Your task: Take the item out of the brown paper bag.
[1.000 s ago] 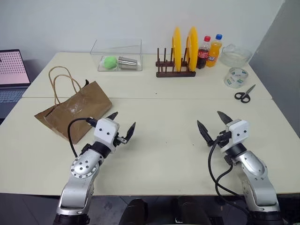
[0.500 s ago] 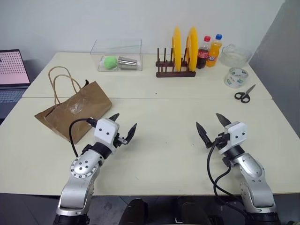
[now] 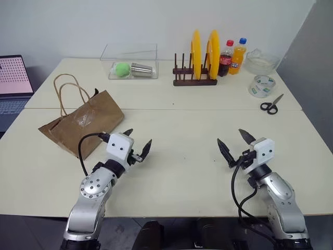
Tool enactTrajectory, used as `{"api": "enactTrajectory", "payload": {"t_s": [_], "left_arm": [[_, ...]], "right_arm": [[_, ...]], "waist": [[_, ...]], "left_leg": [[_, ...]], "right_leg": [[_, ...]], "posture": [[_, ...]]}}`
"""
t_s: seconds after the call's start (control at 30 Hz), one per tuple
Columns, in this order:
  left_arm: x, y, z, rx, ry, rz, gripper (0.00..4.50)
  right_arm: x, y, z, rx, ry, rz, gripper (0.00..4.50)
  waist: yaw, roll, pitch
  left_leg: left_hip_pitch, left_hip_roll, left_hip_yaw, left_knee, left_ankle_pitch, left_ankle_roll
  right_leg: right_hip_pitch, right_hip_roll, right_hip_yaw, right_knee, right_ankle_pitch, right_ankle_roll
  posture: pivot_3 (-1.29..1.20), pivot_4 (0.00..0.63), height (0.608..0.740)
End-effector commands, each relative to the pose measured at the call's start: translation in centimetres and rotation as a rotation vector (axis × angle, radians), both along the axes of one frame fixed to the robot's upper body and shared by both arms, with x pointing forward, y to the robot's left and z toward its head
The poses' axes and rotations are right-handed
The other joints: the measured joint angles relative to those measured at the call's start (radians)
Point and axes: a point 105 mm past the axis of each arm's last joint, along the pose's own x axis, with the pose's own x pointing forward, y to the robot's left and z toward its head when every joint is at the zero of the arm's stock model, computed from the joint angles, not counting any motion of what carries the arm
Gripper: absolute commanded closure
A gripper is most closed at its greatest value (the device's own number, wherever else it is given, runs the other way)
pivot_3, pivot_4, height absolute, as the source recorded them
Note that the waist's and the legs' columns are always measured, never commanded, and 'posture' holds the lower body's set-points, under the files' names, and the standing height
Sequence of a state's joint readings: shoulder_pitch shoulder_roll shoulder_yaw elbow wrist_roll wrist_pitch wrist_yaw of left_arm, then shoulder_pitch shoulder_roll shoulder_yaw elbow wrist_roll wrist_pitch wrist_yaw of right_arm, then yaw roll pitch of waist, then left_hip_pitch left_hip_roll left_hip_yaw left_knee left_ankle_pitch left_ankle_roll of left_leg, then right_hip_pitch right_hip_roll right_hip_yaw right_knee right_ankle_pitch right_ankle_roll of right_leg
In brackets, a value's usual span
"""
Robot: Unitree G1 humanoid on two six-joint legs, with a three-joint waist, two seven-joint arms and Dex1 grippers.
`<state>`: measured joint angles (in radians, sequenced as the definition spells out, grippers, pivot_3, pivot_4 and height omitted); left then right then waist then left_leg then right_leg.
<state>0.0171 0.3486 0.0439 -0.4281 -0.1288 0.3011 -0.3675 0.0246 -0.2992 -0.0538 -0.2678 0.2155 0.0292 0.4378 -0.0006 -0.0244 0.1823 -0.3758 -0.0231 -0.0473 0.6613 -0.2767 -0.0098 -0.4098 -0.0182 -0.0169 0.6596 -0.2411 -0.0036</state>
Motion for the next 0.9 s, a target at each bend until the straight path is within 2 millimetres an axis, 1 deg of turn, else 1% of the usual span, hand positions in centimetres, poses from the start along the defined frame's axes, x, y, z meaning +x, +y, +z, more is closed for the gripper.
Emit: {"api": "enactTrajectory", "payload": {"t_s": [0.03, 0.1, 0.17, 0.23, 0.27, 0.33, 0.37, 0.4, 0.5, 0.57, 0.67, 0.77, 0.83, 0.9], "left_arm": [[-0.3, 0.6, 3.0, -0.03, -0.123, 0.026, 0.52], [-0.2, 1.6, 3.5, -0.033, -0.15, 0.081, 0.52], [-0.3, 3.7, 4.6, -0.047, -0.194, 0.195, 0.52], [-0.5, 5.1, 5.3, -0.07, -0.212, 0.265, 0.52], [-0.6, 5.6, 5.5, -0.083, -0.213, 0.285, 0.52], [-1.1, 7.1, 6.1, -0.081, -0.216, 0.305, 0.52], [-1.3, 7.6, 6.3, -0.077, -0.216, 0.31, 0.52], [-1.5, 8.6, 6.7, -0.08, -0.208, 0.315, 0.52], [-1.9, 11.6, 7.8, -0.088, -0.177, 0.327, 0.52], [-1.9, 13.7, 8.8, -0.085, -0.157, 0.334, 0.52], [-1.5, 16.0, 10.2, -0.092, -0.128, 0.323, 0.52], [-0.6, 17.4, 11.4, -0.075, -0.099, 0.29, 0.52], [0.4, 17.8, 12.1, -0.091, -0.065, 0.24, 0.52], [1.1, 18.2, 12.5, -0.078, -0.057, 0.229, 0.52]], "right_arm": [[-0.1, 1.2, 1.3, -0.04, -0.056, 0.084, 0.0], [-0.3, 2.4, 1.9, -0.06, -0.066, 0.167, 0.0], [-0.9, 4.7, 3.4, -0.084, -0.087, 0.335, 0.0], [-1.3, 6.2, 4.5, -0.105, -0.094, 0.46, 0.0], [-1.4, 6.8, 4.9, -0.112, -0.093, 0.506, 0.0], [-1.6, 8.4, 6.6, -0.11, -0.098, 0.638, 0.0], [-1.6, 8.8, 7.1, -0.111, -0.097, 0.672, 0.0], [-1.7, 9.3, 7.6, -0.116, -0.094, 0.719, 0.0], [-1.9, 10.1, 8.1, -0.138, -0.078, 0.818, 0.0], [-2.0, 10.5, 8.1, -0.15, -0.065, 0.855, 0.0], [-2.3, 10.9, 7.8, -0.17, -0.045, 0.891, 0.0], [-2.6, 11.2, 7.7, -0.189, -0.032, 0.91, 0.0], [-2.8, 11.4, 7.8, -0.206, -0.032, 0.914, 0.0], [-3.0, 11.6, 8.0, -0.209, -0.033, 0.919, 0.0]], "waist": [[0.0, 0.0, 0.0], [-0.001, 0.0, 0.0], [-0.003, 0.0, 0.0], [-0.003, 0.0, 0.0], [-0.003, 0.0, 0.0], [-0.002, 0.0, 0.0], [-0.002, 0.0, 0.0], [-0.001, 0.0, 0.0], [-0.002, -0.001, 0.001], [0.0, -0.001, 0.001], [0.001, -0.001, 0.001], [0.0, -0.001, 0.001], [0.0, -0.001, 0.001], [-0.001, -0.001, 0.001]], "left_leg": [[0.0, 0.0, 0.0, 0.0, 0.0, 0.0], [0.0, 0.0, 0.0, 0.0, 0.0, 0.0], [0.0, 0.0, 0.0, 0.0, 0.0, 0.0], [0.0, 0.0, 0.0, 0.0, 0.0, 0.0], [0.001, 0.0, 0.0, 0.0, 0.0, 0.0], [0.001, 0.0, -0.001, 0.0, 0.0, 0.0], [0.001, 0.0, -0.001, 0.0, 0.0, 0.0], [0.001, 0.0, -0.001, 0.0, 0.0, 0.0], [0.0, 0.0, -0.002, 0.0, 0.0, 0.0], [0.0, 0.0, -0.003, 0.0, 0.0, 0.0], [0.0, 0.0, -0.003, 0.0, 0.0, 0.0], [0.0, 0.0, -0.003, 0.001, 0.0, 0.0], [0.0, 0.0, -0.003, 0.0, 0.0, 0.0], [-0.001, 0.0, -0.003, 0.0, 0.0, 0.0]], "right_leg": [[0.0, 0.0, 0.0, 0.0, 0.0, 0.0], [0.0, 0.0, 0.0, 0.0, 0.0, 0.0], [0.0, 0.0, 0.0, 0.0, 0.0, 0.0], [0.0, 0.0, 0.0, 0.0, 0.0, 0.0], [0.0, 0.0, 0.0, 0.0, 0.0, 0.0], [0.001, 0.0, -0.001, 0.0, 0.0, 0.0], [0.001, 0.0, -0.001, 0.0, 0.0, 0.0], [0.001, 0.0, -0.001, 0.0, 0.0, 0.0], [0.001, 0.0, -0.002, 0.0, 0.0, 0.0], [0.001, 0.0, -0.003, 0.0, 0.0, 0.0], [0.001, 0.0, -0.003, -0.001, 0.0, 0.0], [0.001, 0.0, -0.004, -0.001, 0.0, 0.0], [0.0, 0.0, -0.003, -0.001, 0.0, 0.0], [0.0, 0.0, -0.004, -0.001, 0.0, 0.0]], "posture": [[0.0, 0.15, 0.74], [0.0, 0.15, 0.74], [0.0, 0.15, 0.74], [0.0, 0.15, 0.74], [0.0, 0.15, 0.74], [0.0, 0.15, 0.74], [0.0, 0.15, 0.74], [0.0, 0.15, 0.74], [0.0, 0.15, 0.74], [0.0, 0.15, 0.74], [0.0, 0.15, 0.74], [0.0, 0.15, 0.74], [0.0, 0.15, 0.74], [0.0, 0.15, 0.74]]}}
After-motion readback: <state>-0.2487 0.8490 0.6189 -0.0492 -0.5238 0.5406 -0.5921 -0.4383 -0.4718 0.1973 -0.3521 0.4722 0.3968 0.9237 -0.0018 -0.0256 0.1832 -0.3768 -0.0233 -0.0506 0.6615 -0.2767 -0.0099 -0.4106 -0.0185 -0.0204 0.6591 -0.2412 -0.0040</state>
